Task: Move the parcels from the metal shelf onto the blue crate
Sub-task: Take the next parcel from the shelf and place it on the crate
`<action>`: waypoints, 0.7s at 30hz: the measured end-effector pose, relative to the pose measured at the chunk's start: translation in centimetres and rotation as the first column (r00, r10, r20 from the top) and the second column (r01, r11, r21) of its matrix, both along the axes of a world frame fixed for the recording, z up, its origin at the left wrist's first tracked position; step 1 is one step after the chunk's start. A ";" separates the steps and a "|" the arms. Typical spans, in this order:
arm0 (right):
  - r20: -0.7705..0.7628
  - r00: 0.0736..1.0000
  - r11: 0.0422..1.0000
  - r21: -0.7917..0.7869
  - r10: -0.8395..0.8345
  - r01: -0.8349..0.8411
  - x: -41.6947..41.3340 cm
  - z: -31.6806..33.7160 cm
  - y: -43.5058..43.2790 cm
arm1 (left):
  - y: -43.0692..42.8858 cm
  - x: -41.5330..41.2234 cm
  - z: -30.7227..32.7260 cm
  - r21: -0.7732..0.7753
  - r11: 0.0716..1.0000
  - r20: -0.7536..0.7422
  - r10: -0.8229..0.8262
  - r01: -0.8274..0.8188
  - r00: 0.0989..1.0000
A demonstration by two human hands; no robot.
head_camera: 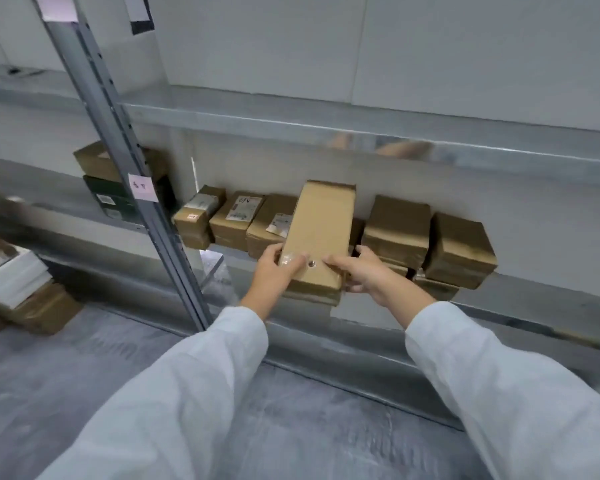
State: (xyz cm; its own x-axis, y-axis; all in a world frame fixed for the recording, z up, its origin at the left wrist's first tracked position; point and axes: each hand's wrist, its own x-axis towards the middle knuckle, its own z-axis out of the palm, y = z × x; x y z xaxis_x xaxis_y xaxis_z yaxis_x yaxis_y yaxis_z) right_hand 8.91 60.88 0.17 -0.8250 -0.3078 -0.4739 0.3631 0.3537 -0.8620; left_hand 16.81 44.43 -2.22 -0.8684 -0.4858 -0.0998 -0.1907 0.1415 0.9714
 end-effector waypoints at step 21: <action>0.006 0.999 0.985 -0.167 -0.031 0.032 16.3 -4.7 16.7 | 18.4 15.5 -2.6 -0.120 0.972 0.320 -0.154 0.201 0.935</action>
